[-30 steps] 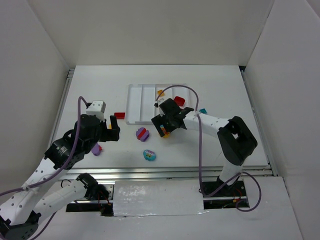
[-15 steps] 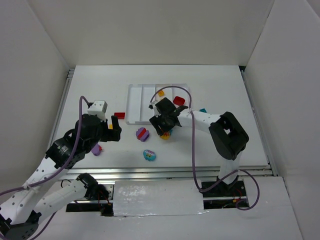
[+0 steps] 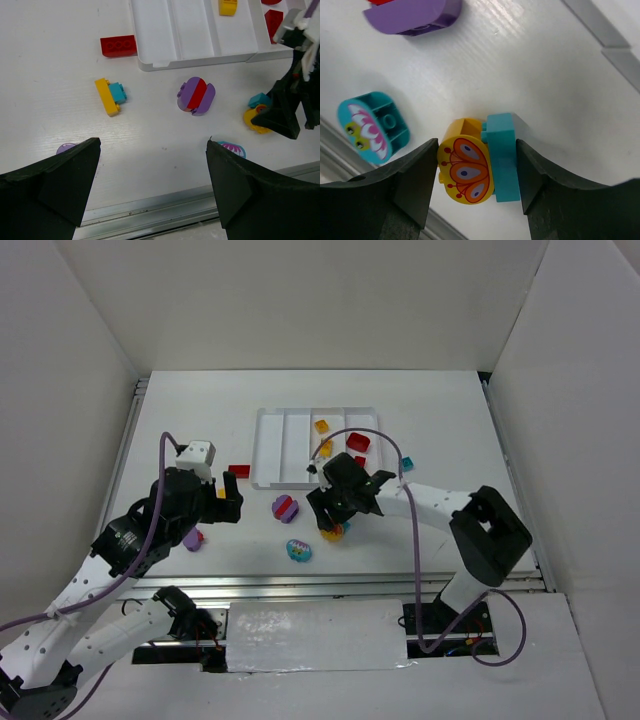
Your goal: Sort the legos into containers by color
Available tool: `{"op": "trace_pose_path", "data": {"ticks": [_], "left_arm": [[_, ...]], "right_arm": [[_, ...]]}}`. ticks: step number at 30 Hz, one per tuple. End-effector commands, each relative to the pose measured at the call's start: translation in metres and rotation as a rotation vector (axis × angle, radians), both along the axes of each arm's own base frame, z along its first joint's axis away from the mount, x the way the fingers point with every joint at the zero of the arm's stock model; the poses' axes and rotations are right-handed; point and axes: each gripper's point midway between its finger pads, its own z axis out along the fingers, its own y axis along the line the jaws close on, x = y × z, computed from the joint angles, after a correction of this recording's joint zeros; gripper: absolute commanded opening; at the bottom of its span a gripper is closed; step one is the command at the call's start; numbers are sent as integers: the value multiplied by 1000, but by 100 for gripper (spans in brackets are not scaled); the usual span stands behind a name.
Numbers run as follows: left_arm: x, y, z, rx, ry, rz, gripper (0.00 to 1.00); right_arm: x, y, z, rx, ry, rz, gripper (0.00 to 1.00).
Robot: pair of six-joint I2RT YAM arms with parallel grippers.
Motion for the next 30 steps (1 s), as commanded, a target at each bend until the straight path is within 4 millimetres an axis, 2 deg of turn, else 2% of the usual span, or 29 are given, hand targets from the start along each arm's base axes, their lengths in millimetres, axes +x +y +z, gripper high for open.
{"op": "trace_pose_path", "data": {"ticks": [1, 3, 7, 8, 9, 10, 11, 12, 13, 14, 15, 16, 17, 20, 22, 26, 30], "left_arm": [[3, -4, 13, -44, -44, -8, 99], [2, -9, 17, -75, -46, -24, 99], [-5, -26, 23, -168, -35, -84, 100], [-7, -31, 24, -194, -28, -100, 99], [-8, -38, 18, -218, -10, -124, 99], [-13, -57, 24, -290, -7, -209, 100], [-15, -67, 20, -337, 21, -233, 99], [-19, -84, 26, -402, 30, -307, 99], [-21, -93, 27, -436, 44, -334, 100], [-22, -100, 27, -480, 70, -347, 100], [-21, -108, 25, -499, 95, -361, 99], [-23, -115, 30, -540, 117, -383, 99], [-22, -119, 33, -556, 129, -382, 100], [-22, -134, 28, -627, 215, -389, 100], [-24, -145, 26, -690, 271, -407, 99], [-32, -165, 23, -796, 337, -494, 99], [-39, -173, 20, -869, 379, -533, 99]], "right_arm": [[0, 23, 54, 225, -83, -30, 0], [0, 21, 69, 262, -108, -67, 0], [0, 12, 74, 272, -132, -127, 0], [-1, 12, 80, 287, -140, -133, 0], [-3, 12, 84, 301, -144, -130, 0], [-6, 12, 85, 310, -154, -129, 0], [-10, 12, 100, 346, -182, -121, 0], [-18, 16, 105, 362, -193, -88, 0], [-23, 17, 112, 377, -208, -69, 0], [-29, 17, 129, 408, -254, -33, 0], [-39, 22, 134, 424, -270, 4, 0], [-42, 21, 140, 432, -293, 7, 0], [-48, 21, 153, 460, -317, 27, 0], [-62, 23, 172, 504, -367, 84, 0], [-69, 25, 181, 532, -397, 106, 0], [-71, 25, 190, 551, -424, 119, 0], [-73, 27, 193, 553, -433, 132, 0]]}}
